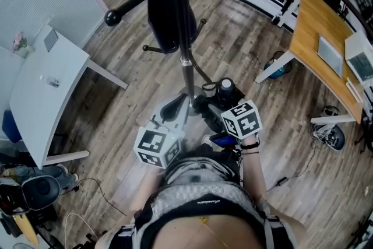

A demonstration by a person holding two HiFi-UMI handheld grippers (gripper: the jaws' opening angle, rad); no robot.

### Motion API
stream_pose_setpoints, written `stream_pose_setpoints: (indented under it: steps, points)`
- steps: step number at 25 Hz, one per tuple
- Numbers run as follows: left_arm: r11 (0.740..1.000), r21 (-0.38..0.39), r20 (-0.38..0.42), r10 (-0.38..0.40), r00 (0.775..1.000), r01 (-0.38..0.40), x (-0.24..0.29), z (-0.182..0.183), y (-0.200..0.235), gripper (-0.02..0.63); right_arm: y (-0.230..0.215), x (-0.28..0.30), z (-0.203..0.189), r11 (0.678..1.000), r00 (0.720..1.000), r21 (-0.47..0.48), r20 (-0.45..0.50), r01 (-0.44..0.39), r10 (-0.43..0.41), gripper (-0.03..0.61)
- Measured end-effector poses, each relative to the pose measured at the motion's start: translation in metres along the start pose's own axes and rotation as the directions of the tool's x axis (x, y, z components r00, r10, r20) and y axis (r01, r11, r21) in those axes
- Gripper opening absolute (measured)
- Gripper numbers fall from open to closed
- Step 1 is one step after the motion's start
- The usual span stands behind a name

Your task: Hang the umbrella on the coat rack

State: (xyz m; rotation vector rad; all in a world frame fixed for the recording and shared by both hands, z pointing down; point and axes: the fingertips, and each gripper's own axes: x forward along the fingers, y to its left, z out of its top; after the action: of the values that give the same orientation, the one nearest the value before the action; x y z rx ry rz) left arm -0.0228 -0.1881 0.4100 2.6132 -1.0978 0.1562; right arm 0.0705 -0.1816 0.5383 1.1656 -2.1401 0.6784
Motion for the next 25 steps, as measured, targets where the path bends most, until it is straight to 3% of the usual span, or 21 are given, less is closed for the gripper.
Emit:
stream_pose_setpoints:
  steps: [25]
  points:
    - [0.999, -0.005, -0.005, 0.041, 0.999, -0.041, 0.001, -0.002, 0.009, 0.015, -0.026, 0.028, -0.027, 1.0, 0.996, 0.003, -0.087, 0.006, -0.006, 0.267]
